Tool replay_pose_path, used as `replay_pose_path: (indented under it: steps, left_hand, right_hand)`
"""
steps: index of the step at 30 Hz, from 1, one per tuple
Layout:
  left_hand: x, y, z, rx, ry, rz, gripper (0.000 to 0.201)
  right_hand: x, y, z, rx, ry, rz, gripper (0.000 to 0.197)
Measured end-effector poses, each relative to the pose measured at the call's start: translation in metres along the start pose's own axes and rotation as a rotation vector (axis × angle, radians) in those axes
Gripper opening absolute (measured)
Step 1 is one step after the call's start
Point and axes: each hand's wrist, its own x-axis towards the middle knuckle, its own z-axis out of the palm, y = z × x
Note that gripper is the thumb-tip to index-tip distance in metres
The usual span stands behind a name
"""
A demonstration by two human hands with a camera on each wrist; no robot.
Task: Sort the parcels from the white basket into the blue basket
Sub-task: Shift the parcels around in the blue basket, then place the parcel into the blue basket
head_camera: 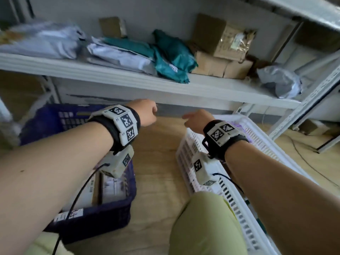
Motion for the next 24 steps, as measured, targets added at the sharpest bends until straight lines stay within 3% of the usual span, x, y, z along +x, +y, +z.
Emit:
replay_pose_path:
  steps: [2,5,7,12,17,24]
  left_hand:
    - [-0.019,-0.036,-0.016,0.012,0.015,-0.050,0.037]
    - [-0.042,-0.088,-0.037,0.021,0.016,-0.123,0.011]
    - [-0.055,-0.122,-0.047,0.001,0.028,-0.191,0.009]
    - [-0.063,-0.198,-0.050,-0.060,0.056,-0.345,0.021]
    - [-0.055,-0.251,-0.026,-0.169,0.012,-0.444,0.014]
    - [-0.016,-0.314,0.028,-0.263,-0.021,-0.636,0.030]
  right_hand:
    - [-0.004,-0.039,0.004,0.076,-0.014,-0.032,0.040]
    - [-0.005,-0.095,0.012,0.075,-0.011,-0.121,0.037]
    - [-0.002,-0.126,0.018,0.024,-0.028,-0.189,0.036]
    - [0.021,-0.181,0.045,-0.089,-0.117,-0.282,0.032]
    - [0.065,-0.209,0.088,-0.131,-0.201,-0.316,0.033]
    - [0.167,-0.235,0.183,-0.210,-0.421,-0.329,0.035]
